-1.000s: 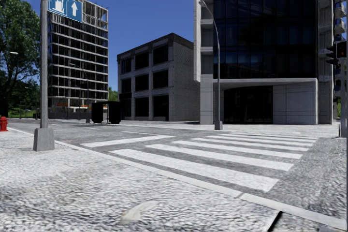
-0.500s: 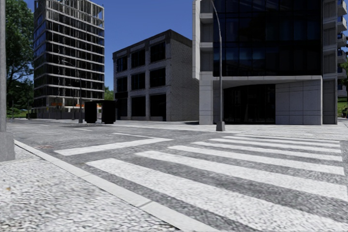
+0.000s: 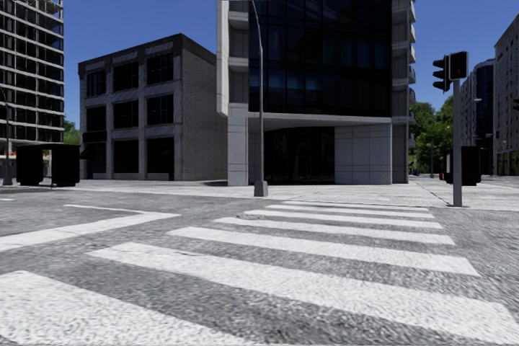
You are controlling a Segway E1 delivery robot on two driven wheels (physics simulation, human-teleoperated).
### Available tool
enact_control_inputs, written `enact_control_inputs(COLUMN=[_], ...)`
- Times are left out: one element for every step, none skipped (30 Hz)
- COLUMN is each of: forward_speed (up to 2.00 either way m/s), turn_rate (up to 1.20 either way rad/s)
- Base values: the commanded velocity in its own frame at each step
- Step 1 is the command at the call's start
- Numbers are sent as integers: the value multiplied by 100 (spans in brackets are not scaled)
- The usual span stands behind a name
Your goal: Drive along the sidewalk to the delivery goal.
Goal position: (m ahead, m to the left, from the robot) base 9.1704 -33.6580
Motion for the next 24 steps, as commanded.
enact_control_inputs(forward_speed=[153, 153, 153, 153, 153, 153, 153, 153, 153, 153, 153, 153, 153, 153, 153, 153, 153, 153, 153, 153, 153, 153, 169, 200], turn_rate=[-64, -64, -64, -64, -64, -64, -64, -64, -62, -61, -61, -61, -61, -60, -60, -59, -59, -59, -58, -58, -58, -58, -54, -50])
